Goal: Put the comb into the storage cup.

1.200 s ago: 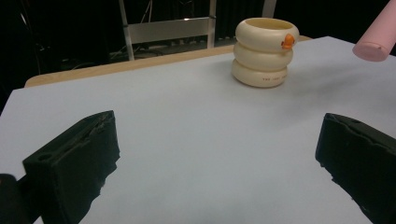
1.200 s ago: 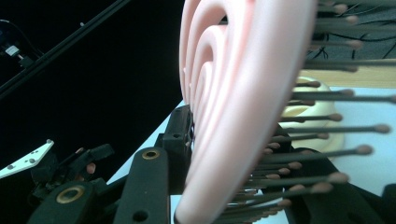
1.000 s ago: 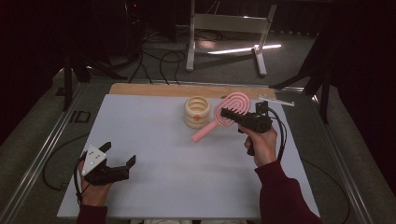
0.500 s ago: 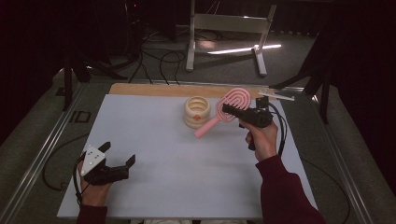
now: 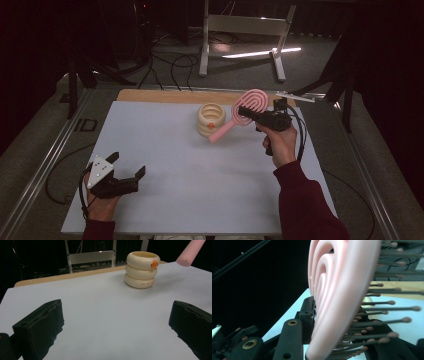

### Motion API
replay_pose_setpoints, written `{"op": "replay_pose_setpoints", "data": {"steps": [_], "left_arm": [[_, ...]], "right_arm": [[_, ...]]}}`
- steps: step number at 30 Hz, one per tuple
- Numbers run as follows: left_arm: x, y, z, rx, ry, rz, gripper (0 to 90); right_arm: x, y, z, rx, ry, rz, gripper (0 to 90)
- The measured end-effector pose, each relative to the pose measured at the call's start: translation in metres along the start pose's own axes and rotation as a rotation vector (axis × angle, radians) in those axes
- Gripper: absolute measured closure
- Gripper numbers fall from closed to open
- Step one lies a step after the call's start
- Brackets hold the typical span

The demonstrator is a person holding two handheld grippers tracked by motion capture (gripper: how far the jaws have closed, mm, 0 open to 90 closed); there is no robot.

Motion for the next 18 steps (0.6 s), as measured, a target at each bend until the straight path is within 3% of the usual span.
{"op": "replay_pose_setpoints", "data": {"steps": [18], "left_arm": [[-0.002, 0.000, 0.000, 0.000, -0.004, 0.002, 0.5]], "right_arm": [[-0.008, 0.013, 0.007, -0.002, -0.037, -0.009, 63.7]]}}
Point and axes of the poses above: each handheld gripper's, and its own axes: z roughly forward along the jaws, y roughly out of its top, x roughly to its left, the point moved 3 cm from there along z, roughly forward along the jaws, and after that the axes turned 12 degrees about -z, right-handed, at the moved point
